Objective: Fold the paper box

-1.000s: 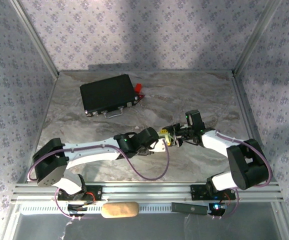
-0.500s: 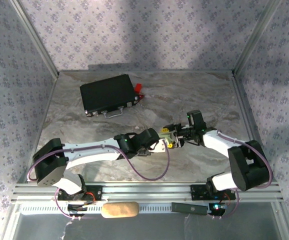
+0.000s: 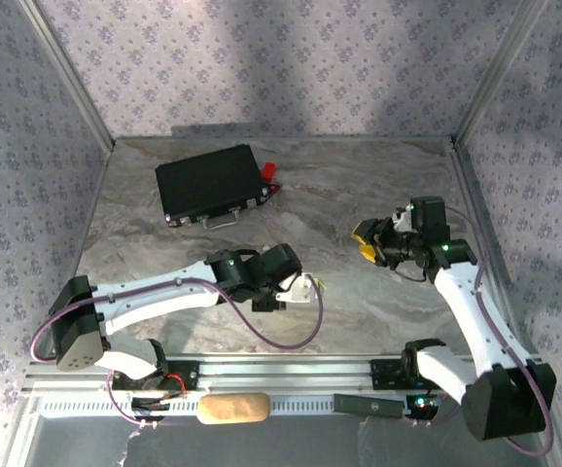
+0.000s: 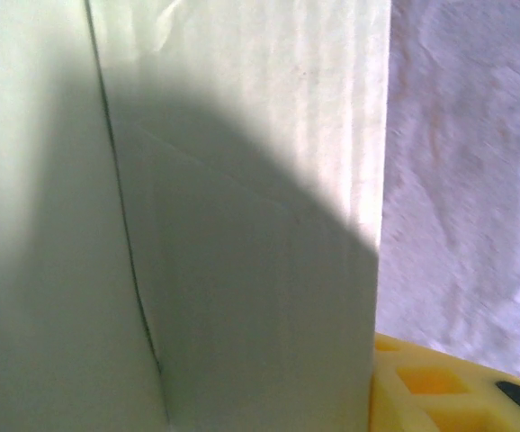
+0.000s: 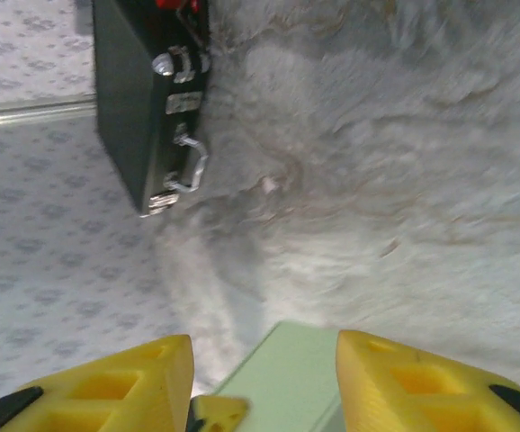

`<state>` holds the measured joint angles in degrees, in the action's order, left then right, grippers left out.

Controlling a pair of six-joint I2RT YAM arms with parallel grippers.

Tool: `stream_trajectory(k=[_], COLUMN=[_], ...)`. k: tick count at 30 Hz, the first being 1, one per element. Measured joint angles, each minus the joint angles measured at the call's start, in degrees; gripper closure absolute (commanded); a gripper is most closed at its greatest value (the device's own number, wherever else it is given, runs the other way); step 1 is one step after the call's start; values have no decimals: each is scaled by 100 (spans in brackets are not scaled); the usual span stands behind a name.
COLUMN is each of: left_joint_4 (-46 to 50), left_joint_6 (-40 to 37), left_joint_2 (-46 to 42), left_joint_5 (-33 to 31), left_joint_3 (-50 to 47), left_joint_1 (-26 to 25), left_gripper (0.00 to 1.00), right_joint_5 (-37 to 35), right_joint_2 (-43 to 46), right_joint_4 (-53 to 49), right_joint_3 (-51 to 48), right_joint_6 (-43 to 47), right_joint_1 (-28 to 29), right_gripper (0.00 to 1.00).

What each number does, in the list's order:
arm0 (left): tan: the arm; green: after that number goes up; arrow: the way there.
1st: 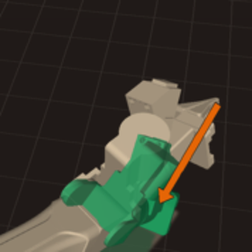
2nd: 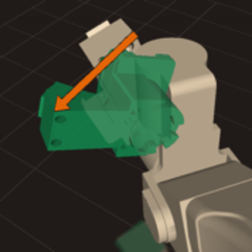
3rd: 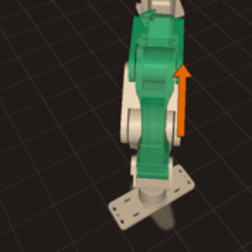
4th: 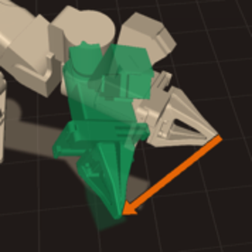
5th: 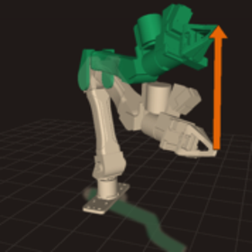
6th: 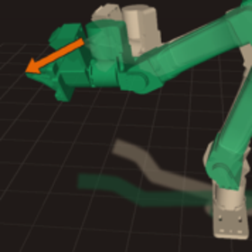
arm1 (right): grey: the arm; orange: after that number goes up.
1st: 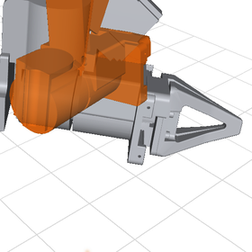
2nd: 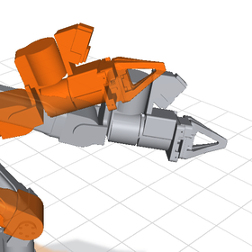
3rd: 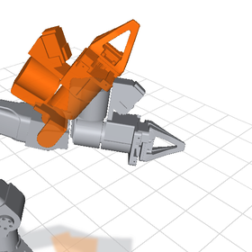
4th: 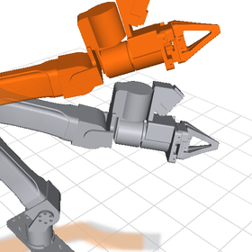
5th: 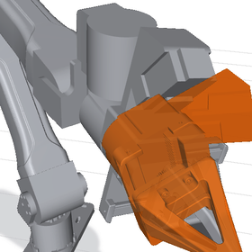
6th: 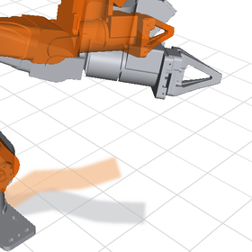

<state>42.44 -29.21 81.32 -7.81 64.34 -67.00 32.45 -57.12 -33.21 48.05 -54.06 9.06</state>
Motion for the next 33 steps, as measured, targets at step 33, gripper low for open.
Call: stream_trajectory(k=[33], left_joint_4=[706], left_joint_6=[0], left_joint_2=[501], left_joint_5=[614], left_joint_3=[61], left_joint_1=[879], left_gripper=[55], right_joint_5=[-2791], right_joint_2=[289], right_joint_4=[1843], right_joint_3=[-1202], right_joint_6=[3681], right_joint_1=[4151], right_gripper=[62])
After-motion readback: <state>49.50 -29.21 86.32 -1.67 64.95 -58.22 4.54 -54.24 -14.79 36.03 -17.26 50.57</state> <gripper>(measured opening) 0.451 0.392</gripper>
